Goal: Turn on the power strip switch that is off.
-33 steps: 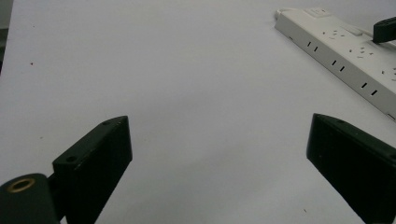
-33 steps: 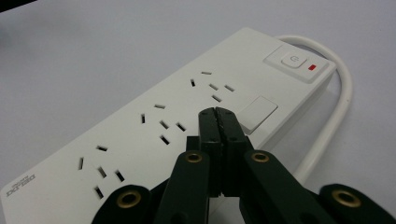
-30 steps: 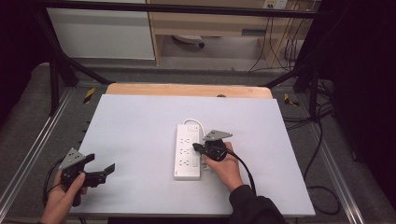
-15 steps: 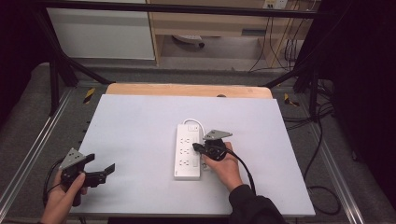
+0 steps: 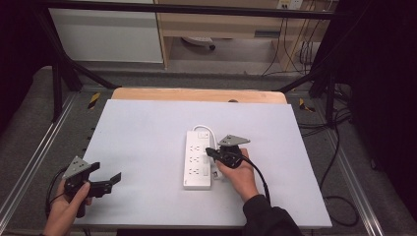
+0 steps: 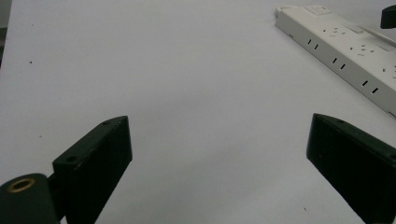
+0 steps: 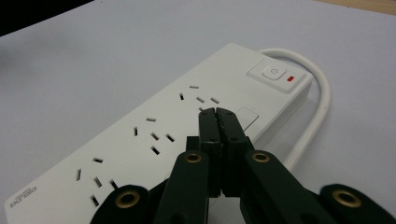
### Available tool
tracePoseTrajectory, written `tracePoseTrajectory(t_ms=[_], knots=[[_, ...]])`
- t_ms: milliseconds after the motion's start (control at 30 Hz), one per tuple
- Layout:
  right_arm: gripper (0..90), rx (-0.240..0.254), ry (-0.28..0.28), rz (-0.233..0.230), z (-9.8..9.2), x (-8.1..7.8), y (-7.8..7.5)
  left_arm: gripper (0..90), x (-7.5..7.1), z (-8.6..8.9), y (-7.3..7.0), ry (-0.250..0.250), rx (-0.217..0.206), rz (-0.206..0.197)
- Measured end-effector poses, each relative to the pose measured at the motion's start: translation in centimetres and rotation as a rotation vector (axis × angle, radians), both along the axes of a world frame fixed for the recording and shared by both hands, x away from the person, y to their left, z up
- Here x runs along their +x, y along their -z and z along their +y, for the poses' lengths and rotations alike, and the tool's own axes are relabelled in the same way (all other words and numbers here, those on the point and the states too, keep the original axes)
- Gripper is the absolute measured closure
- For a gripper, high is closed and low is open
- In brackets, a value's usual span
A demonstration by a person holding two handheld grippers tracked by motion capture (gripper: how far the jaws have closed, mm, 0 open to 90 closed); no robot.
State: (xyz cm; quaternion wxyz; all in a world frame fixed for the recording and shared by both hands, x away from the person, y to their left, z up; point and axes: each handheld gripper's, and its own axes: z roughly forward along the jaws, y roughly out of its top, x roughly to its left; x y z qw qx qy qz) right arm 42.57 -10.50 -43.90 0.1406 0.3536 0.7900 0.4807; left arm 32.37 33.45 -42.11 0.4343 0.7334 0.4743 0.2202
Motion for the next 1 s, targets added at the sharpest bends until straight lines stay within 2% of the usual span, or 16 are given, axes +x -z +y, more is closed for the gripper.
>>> tracePoseTrajectory(t_ms=[133,400,500,733,867,1000], knots=[[87.4,0.005,0.005,-0.009,0.0,-0.1,-0.2,6.9,0.0,0.0,0.0,0.002,-0.002,0.003],[76.5,0.028,0.011,-0.019,-0.1,-0.4,-0.9,6.9,0.0,0.0,0.0,0.004,-0.002,0.005],[68.9,0.04,0.021,-0.023,-0.3,-0.5,-1.2,6.9,0.0,0.0,0.0,0.004,-0.002,0.005],[44.5,0.042,0.06,-0.023,-0.8,-0.5,-2.0,6.9,0.0,0.0,0.1,0.003,0.001,0.009],[34.8,0.043,0.075,-0.018,-0.9,-0.5,-2.6,6.9,0.0,0.0,0.1,0.005,0.0,0.008],[24.0,0.019,0.093,-0.04,-0.8,-0.7,-2.9,6.9,0.1,-0.1,0.1,0.006,0.002,0.007]])
